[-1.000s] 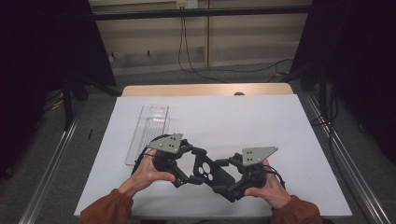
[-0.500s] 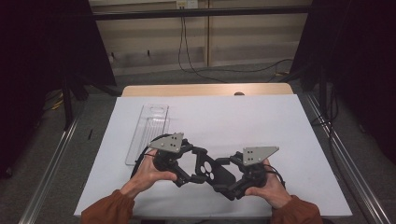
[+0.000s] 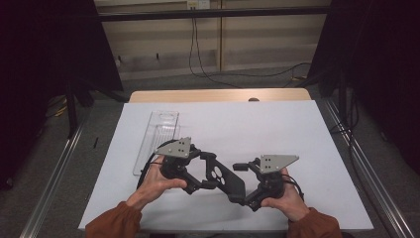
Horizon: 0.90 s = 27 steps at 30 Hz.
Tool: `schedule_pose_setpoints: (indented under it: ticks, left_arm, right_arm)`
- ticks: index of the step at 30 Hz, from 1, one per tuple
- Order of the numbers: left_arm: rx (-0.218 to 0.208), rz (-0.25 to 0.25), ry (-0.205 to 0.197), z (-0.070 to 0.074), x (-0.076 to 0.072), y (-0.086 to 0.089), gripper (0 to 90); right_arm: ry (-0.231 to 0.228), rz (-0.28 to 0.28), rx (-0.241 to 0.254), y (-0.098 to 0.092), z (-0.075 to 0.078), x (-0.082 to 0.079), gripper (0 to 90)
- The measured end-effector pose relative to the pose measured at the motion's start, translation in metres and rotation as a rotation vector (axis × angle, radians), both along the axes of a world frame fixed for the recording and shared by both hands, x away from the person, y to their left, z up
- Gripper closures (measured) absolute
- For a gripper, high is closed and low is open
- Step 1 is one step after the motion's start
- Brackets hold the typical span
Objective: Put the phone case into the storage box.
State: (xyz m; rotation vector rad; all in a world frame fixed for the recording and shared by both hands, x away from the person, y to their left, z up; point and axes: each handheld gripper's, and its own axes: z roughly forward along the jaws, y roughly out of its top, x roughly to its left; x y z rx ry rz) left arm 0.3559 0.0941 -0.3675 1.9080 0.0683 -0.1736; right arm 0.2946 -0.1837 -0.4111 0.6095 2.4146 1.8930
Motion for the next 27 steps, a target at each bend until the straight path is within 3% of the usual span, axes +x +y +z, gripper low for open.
schedule_pose_setpoints:
  ticks: [6,10,27]
  left_arm:
    - [-0.012,0.056,0.005,0.004,0.003,0.007,14.9]
    - [-0.013,0.099,0.011,0.005,0.005,0.012,14.9]
    - [-0.008,0.238,0.029,0.010,0.012,0.028,14.9]
  right_arm:
    - [-0.003,-0.039,0.010,-0.006,0.002,0.000,0.0]
    - [-0.025,-0.116,0.003,-0.011,0.002,-0.001,0.0]
    - [-0.013,-0.361,-0.009,-0.028,-0.003,-0.005,0.5]
